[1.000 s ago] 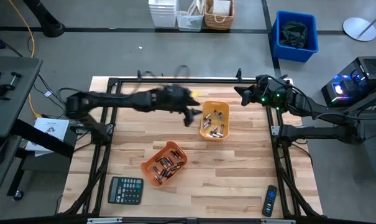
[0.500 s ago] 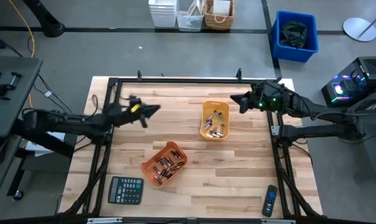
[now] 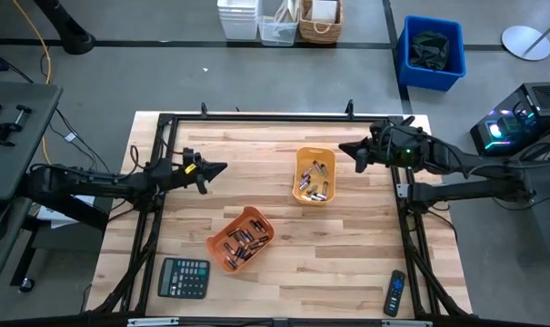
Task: Sort batteries
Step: Return to Home Position
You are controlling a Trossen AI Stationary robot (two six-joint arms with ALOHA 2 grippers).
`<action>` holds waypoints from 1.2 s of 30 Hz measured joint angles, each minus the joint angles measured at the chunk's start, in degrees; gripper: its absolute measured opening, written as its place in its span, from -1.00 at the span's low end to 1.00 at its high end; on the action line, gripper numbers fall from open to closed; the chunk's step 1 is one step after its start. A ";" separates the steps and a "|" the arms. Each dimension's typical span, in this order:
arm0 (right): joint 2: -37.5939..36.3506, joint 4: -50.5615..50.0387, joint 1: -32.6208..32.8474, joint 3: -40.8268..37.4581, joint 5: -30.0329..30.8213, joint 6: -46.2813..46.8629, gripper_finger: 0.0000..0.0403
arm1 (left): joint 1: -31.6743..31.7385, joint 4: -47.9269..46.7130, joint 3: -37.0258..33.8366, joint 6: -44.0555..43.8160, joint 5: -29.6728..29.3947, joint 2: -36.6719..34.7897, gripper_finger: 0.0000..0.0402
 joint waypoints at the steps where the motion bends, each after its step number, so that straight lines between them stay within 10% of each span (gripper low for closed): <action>1: -0.55 -0.30 0.14 0.00 -0.05 -0.24 -1.00 | -0.23 0.02 0.00 0.23 -0.05 0.03 -1.00; 15: -15.55 -13.98 1.95 -0.11 -0.02 -10.19 -1.00 | -0.69 0.07 0.00 0.40 -0.09 0.16 -1.00; 28: -24.69 33.31 0.66 -36.52 -14.85 -9.13 -1.00 | -0.62 -10.58 0.00 0.39 -0.05 -12.23 -1.00; 36: -24.75 37.05 0.66 -44.37 -17.53 -16.21 -1.00 | -0.53 -19.12 -0.02 0.39 -0.21 -26.38 -1.00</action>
